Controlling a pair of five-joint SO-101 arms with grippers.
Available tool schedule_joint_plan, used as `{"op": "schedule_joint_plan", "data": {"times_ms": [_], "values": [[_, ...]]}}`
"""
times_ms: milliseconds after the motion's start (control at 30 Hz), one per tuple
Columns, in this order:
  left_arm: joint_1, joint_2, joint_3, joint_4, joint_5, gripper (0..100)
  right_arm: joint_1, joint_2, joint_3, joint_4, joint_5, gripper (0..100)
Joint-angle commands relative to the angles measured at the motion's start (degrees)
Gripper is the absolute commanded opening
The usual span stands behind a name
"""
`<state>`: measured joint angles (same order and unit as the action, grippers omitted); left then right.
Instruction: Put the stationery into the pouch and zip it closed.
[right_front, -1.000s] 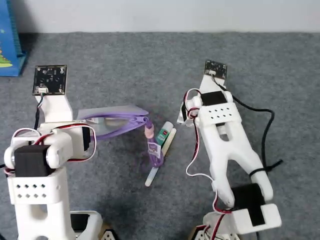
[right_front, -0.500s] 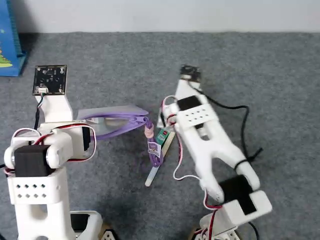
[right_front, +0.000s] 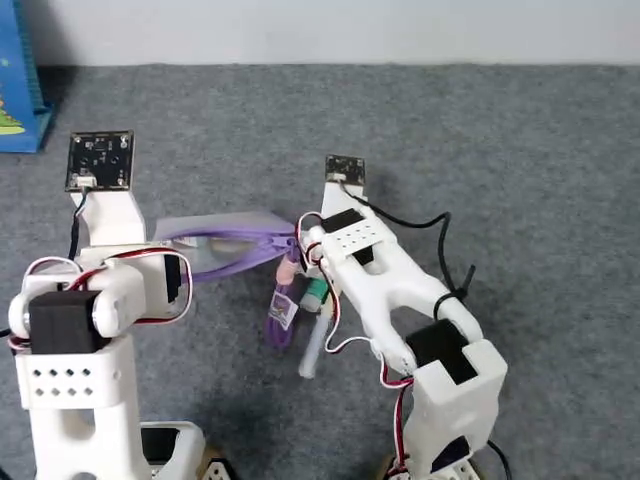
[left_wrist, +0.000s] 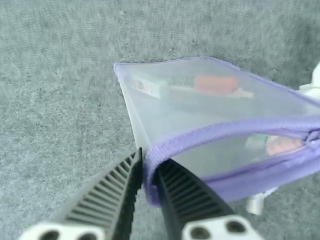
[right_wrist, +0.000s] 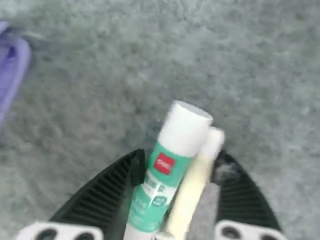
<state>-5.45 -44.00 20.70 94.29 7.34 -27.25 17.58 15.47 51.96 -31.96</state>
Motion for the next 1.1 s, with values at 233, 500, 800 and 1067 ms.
{"op": "schedule_joint_plan", "data": {"times_ms": [233,500,800,1067], "values": [[-0.18,-0.09,-0.48,0.44,0.26,1,9.36,0.13,-1.32,5.23,3.08,1.1],[-0.18,-0.09,-0.48,0.44,0.26,1,17.98,-4.79,-1.32,11.91,8.18,0.8],[-0.18,-0.09,-0.48,0.44,0.26,1,20.97,-9.8,-1.32,18.59,11.96,16.6],[-0.18,-0.09,-0.48,0.44,0.26,1,20.53,-9.45,-1.05,14.64,11.87,15.0]]}}
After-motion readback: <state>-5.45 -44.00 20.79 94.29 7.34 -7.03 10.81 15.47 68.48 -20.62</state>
